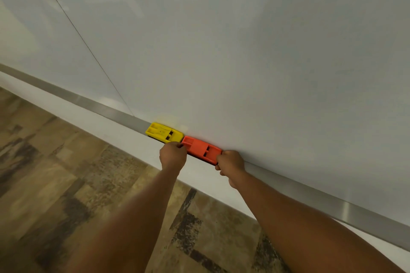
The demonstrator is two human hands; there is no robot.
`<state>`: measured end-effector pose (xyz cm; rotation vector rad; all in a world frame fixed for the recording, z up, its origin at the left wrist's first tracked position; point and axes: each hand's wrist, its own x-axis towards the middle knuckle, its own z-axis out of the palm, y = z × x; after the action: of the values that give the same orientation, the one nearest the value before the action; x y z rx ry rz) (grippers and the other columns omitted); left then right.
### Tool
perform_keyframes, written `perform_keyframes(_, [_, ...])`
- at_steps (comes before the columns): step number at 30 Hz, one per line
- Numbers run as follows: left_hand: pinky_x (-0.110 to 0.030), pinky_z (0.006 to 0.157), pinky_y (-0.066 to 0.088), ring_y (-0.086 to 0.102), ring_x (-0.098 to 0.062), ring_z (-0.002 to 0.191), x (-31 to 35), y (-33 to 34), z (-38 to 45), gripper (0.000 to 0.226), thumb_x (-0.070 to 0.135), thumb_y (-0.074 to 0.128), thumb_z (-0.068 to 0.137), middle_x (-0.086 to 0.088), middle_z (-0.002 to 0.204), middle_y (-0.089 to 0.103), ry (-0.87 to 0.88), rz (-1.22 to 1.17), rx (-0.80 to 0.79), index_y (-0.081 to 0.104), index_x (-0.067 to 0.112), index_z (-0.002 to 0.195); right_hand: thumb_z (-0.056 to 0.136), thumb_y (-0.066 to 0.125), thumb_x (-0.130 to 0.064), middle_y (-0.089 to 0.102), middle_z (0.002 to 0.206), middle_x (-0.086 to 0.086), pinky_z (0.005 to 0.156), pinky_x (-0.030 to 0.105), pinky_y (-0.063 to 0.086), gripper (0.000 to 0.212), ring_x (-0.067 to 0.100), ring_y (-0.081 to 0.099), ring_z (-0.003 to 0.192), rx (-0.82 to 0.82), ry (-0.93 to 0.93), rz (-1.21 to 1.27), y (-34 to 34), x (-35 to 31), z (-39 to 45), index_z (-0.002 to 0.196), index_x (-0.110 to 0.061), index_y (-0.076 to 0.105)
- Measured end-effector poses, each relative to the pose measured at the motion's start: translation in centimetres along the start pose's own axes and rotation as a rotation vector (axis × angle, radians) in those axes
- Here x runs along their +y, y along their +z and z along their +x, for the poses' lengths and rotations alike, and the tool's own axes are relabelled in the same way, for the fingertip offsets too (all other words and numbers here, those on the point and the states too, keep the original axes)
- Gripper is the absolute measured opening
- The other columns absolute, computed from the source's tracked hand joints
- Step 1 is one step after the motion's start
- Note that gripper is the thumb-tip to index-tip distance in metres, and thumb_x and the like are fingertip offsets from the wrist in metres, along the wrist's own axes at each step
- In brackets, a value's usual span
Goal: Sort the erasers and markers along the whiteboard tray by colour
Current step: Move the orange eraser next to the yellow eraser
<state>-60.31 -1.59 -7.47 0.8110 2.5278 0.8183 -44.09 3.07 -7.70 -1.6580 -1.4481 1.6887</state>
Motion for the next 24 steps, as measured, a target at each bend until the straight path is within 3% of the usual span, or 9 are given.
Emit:
perform_keyframes(4, [-0.027, 0.066, 0.038, 0.061, -0.031, 0.081, 0.2, 0.0, -0.3, 0.022, 0.016, 0.053, 0.091, -0.013, 0.093, 0.073, 0.073, 0.088, 0.032, 0.074, 0.013, 0.097, 0.075, 0.042, -0.005, 0.056, 0.059, 0.009, 0.053, 0.03, 0.038, 0.019, 0.023, 0.051, 0.057, 0.034, 0.001, 0.025, 0.4, 0.4, 0.3, 0.069, -0.012, 0.058])
perform_keyframes(7, [-0.028, 0.064, 0.038, 0.057, -0.031, 0.073, 0.1, 0.1, -0.3, 0.018, 0.017, 0.055, 0.09, -0.015, 0.09, 0.072, 0.103, 0.111, 0.038, 0.072, 0.013, 0.084, 0.075, 0.042, -0.005, 0.059, 0.055, 0.007, 0.053, 0.029, 0.04, 0.022, 0.023, 0.054, 0.055, 0.057, -0.002, 0.033, 0.4, 0.6, 0.5, 0.067, -0.011, 0.061])
perform_keyframes(10, [-0.032, 0.066, 0.044, 0.063, -0.035, 0.081, -0.1, 0.2, -0.1, 0.019, 0.017, 0.056, 0.09, -0.015, 0.091, 0.071, 0.127, 0.107, 0.067, 0.074, 0.009, 0.089, 0.077, 0.042, -0.006, 0.058, 0.051, 0.005, 0.051, 0.027, 0.039, 0.025, 0.022, 0.054, 0.053, 0.057, -0.012, 0.036, 0.4, 0.7, 0.5, 0.061, -0.013, 0.059])
perform_keyframes(14, [-0.032, 0.067, 0.045, 0.064, -0.033, 0.082, -0.2, 0.3, -0.3, 0.021, 0.021, 0.055, 0.092, -0.013, 0.092, 0.071, 0.137, 0.12, 0.066, 0.073, 0.01, 0.094, 0.078, 0.043, -0.009, 0.06, 0.06, 0.01, 0.052, 0.028, 0.038, 0.022, 0.022, 0.054, 0.055, 0.023, -0.044, -0.003, 0.2, 0.8, 0.6, 0.064, -0.014, 0.059])
perform_keyframes(17, [-0.037, 0.073, 0.051, 0.065, -0.032, 0.087, -0.1, 0.2, -0.8, 0.023, 0.022, 0.053, 0.092, -0.012, 0.099, 0.07, 0.178, 0.128, 0.072, 0.071, 0.011, 0.101, 0.078, 0.048, -0.014, 0.067, 0.073, 0.02, 0.057, 0.032, 0.044, 0.02, 0.03, 0.06, 0.062, 0.053, -0.146, -0.143, -0.7, 1.2, 0.7, 0.07, -0.009, 0.066])
perform_keyframes(20, [-0.038, 0.073, 0.052, 0.063, -0.032, 0.085, 0.6, 0.4, -2.0, 0.022, 0.021, 0.053, 0.091, -0.013, 0.097, 0.068, 0.284, 0.126, 0.049, 0.069, 0.006, 0.095, 0.085, 0.054, -0.014, 0.072, 0.105, 0.008, 0.087, 0.033, 0.052, 0.027, 0.026, 0.065, 0.101, 0.068, -0.27, -0.322, -2.4, 2.0, 0.2, 0.105, -0.011, 0.072])
perform_keyframes(21, [-0.038, 0.072, 0.051, 0.064, -0.032, 0.084, 0.8, 0.7, -2.5, 0.021, 0.021, 0.054, 0.091, -0.013, 0.094, 0.068, 0.342, 0.122, 0.03, 0.069, 0.006, 0.091, 0.085, 0.054, -0.014, 0.071, 0.111, 0.006, 0.092, 0.032, 0.05, 0.03, 0.024, 0.064, 0.105, 0.077, -0.338, -0.388, -3.2, 2.3, -0.1, 0.11, -0.011, 0.07])
perform_keyframes(24, [-0.035, 0.068, 0.051, 0.064, -0.028, 0.079, 1.6, 2.2, -4.6, 0.018, 0.025, 0.057, 0.09, -0.008, 0.088, 0.069, 0.503, 0.145, -0.074, 0.069, 0.012, 0.087, 0.086, 0.052, -0.015, 0.068, 0.107, 0.003, 0.086, 0.035, 0.051, 0.029, 0.023, 0.063, 0.098, 0.084, -0.569, -0.621, -5.6, 3.3, -1.2, 0.109, -0.015, 0.069])
